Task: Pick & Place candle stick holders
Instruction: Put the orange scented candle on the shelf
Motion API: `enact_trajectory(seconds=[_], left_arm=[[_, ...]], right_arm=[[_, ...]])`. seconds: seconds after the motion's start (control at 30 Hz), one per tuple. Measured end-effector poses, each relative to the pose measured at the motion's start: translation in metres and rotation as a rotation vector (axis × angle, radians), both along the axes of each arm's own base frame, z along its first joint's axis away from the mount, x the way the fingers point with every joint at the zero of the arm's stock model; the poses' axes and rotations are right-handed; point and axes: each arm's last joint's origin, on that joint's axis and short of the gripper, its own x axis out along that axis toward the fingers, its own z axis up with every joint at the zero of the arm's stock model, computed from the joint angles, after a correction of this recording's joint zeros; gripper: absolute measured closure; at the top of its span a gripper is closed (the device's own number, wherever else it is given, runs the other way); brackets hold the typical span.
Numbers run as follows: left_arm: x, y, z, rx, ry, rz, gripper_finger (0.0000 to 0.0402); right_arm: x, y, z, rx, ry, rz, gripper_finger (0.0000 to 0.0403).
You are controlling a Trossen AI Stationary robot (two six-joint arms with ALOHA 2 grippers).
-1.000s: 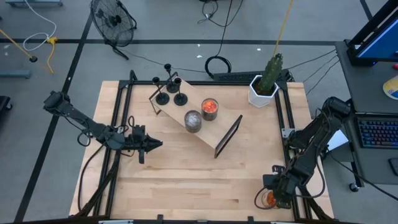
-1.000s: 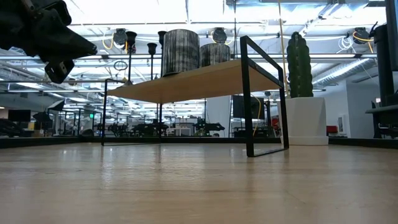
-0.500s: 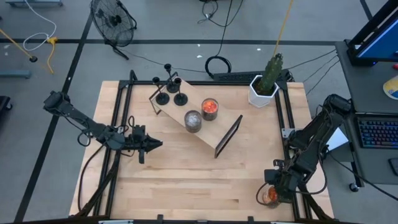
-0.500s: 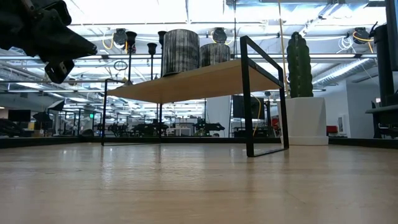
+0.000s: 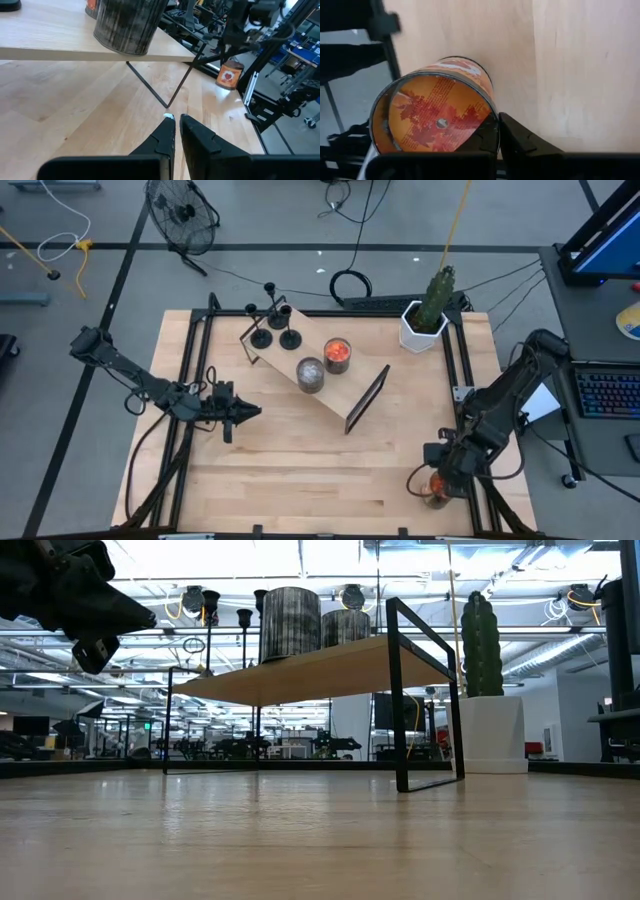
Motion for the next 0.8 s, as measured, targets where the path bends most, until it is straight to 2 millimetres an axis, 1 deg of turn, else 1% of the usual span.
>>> enact_trajectory(seconds=[0.13,0.27,0.5,0.67,0.8], left_arm=[[0.000,0.000,0.000,0.021,0.003,-0.003,0.0369],[0.000,0.000,0.000,0.032,0.004,-0.004,0.0369],[0.000,0.000,0.001,0.068,-0.003,-0.008,0.0369],[-0.004,0.003,0.007,0.113,-0.042,-0.016,0.0369],[-0.011,0.006,0.012,0.136,-0.071,-0.040,0.0369]], right_arm=[[0.009,-0.008,0.025,-0.017,-0.027,0.024,0.0402],[0.022,-0.019,0.054,-0.019,-0.071,0.039,0.0402],[0.038,-0.048,0.100,-0.038,-0.138,0.004,0.0402],[0.052,-0.070,0.123,-0.080,-0.210,-0.025,0.0402],[0.067,-0.084,0.137,-0.104,-0.245,-0.015,0.0403]])
